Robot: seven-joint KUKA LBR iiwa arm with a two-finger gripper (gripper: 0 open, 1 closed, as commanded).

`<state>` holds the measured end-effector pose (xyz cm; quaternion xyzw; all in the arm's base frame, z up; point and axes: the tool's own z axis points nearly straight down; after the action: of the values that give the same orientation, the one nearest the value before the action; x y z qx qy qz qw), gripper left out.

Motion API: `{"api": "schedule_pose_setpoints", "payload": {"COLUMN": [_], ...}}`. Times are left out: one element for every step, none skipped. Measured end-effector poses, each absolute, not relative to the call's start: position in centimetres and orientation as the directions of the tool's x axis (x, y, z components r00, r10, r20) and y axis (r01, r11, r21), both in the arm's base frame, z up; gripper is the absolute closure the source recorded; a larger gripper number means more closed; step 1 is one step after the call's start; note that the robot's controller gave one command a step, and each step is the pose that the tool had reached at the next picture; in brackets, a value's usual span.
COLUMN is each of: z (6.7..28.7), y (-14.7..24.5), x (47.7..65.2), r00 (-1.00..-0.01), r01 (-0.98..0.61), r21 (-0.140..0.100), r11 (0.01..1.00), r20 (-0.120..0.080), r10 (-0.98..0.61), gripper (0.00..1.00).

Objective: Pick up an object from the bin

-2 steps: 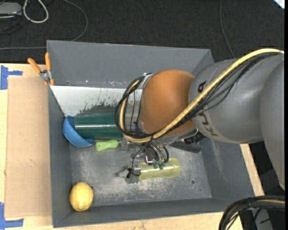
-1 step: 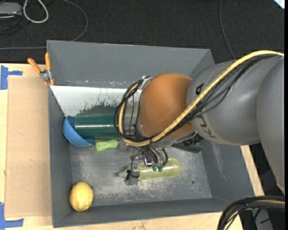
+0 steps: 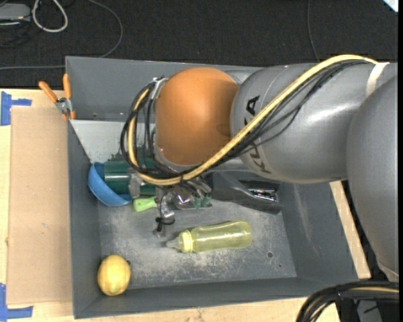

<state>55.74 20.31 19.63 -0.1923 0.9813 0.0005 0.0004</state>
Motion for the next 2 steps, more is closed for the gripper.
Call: {"api": "schedule_pose_setpoints", "payload": {"z": [15.3, 14.6], "y": [11.5, 8.8], "x": [53.0, 52.8], "r00": [-0.998, -0.999], "r01": [-0.07, -0.048], "r21": [-0.002, -0.003], "r11": [0.998, 0.999], "r20": [0.006, 0.011], "r10": [-0.07, -0.048], "gripper": [0.0, 0.0]}}
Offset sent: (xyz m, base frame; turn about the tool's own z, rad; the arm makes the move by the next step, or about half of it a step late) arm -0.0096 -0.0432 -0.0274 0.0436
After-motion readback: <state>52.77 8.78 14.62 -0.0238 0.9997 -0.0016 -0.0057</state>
